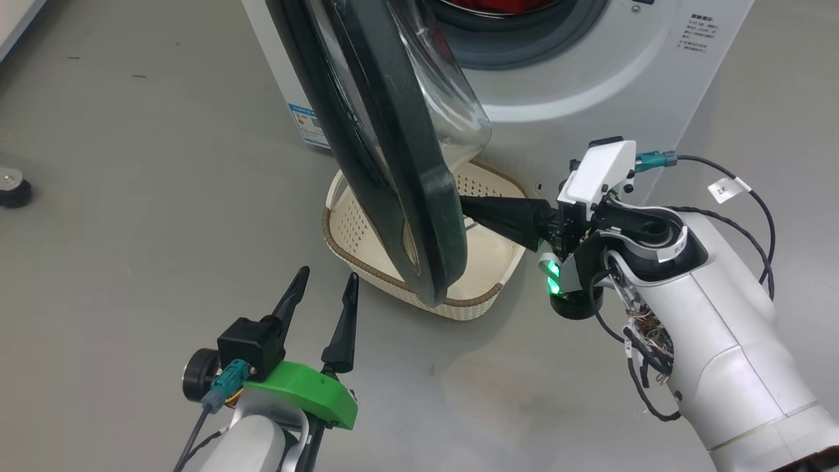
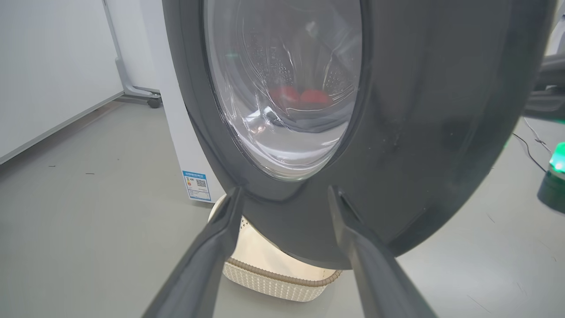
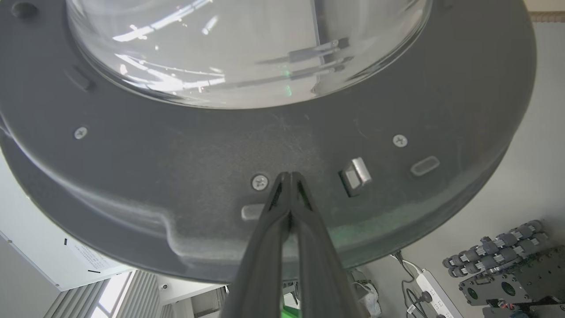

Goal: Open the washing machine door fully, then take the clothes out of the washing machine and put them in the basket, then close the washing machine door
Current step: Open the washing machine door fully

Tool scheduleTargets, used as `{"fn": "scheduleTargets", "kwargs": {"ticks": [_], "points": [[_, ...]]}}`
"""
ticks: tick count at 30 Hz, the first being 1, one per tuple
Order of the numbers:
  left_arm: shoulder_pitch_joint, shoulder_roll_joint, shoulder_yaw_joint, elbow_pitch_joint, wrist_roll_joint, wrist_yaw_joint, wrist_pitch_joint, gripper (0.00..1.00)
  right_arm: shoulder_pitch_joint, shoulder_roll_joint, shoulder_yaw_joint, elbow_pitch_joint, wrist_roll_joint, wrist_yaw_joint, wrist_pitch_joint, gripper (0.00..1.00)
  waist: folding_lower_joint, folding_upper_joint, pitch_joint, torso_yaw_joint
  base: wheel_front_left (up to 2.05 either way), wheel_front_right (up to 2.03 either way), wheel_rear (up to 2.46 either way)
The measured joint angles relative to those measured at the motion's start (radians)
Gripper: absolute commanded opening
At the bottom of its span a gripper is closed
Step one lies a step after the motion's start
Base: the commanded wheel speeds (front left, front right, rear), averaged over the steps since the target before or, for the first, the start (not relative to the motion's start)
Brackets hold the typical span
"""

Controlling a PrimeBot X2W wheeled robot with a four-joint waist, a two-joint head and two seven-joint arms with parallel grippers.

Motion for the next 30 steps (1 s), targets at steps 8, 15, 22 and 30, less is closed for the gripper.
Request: {"fn": "scheduleTargets", "kwargs": {"ticks": [8, 15, 22, 30], "points": [[0.0, 0.0, -0.003, -0.004, 0.0, 0.0, 0.0, 1.0, 0.006, -0.001, 0.093, -0.042, 0.028, 0.0, -0.019, 0.0, 0.0, 0.0, 0.003, 0.009, 0.0, 0.0, 0.0], [0.0, 0.0, -0.002, -0.006, 0.0, 0.0, 0.0, 1.0, 0.018, 0.002, 0.147, -0.057, 0.054, 0.0, -0.049, 0.0, 0.0, 0.0001, 0.005, 0.015, 0.0, 0.0, 0.0], [0.0, 0.0, 0.014, -0.007, 0.0, 0.001, 0.0, 1.0, 0.018, 0.001, 0.16, -0.056, 0.063, 0.0, -0.083, 0.0, 0.0, 0.0, 0.004, 0.015, 0.0, 0.0, 0.0], [0.002, 0.0, 0.059, 0.0, 0.009, 0.001, 0.0, 1.0, 0.017, -0.017, 0.17, -0.076, -0.055, 0.032, -0.165, 0.0, -0.0001, 0.0, -0.03, -0.006, 0.0, 0.0, 0.0]]}}
